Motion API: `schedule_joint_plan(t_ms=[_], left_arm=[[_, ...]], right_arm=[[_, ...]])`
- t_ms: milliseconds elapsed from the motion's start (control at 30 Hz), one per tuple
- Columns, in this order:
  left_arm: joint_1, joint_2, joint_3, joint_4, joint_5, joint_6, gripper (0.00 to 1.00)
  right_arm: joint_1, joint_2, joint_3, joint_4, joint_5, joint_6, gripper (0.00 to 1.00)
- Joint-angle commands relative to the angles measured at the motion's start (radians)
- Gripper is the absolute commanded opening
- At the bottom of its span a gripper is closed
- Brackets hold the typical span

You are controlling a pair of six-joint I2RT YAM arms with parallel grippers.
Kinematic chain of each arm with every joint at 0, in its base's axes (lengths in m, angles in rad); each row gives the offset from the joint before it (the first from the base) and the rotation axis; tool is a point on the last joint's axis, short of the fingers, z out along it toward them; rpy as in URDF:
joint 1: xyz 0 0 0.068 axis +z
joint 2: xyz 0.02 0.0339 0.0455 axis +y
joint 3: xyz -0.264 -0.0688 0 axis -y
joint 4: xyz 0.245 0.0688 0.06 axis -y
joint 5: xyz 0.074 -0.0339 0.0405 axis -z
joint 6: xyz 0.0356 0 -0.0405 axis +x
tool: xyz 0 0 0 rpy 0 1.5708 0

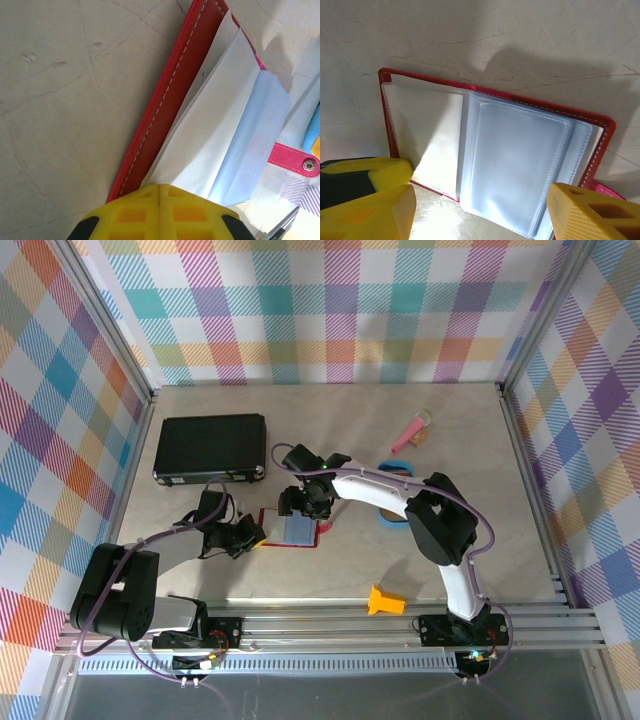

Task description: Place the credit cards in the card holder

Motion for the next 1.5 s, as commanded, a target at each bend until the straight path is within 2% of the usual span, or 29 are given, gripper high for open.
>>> schedule_joint_plan(t_ms=[0,700,1467], left_arm=[[0.007,0.029,-0.041,-0.029,-0.055,0.023,0.00],[0.007,0.018,-0.045,-0.028,-0.051,0.028,0.00],[0.008,0.012,-0.044,-0.022,-0.044,0.027,0.01]], right_arm=[[-0.001,0.032,0.052,-0.061,-0.028,-0.007,0.70],[0.000,0.147,0.116,-0.084,-0.085,0.026,0.71],[-0.001,0.155,0.071,0.183,-0.302,0.100,0.72]])
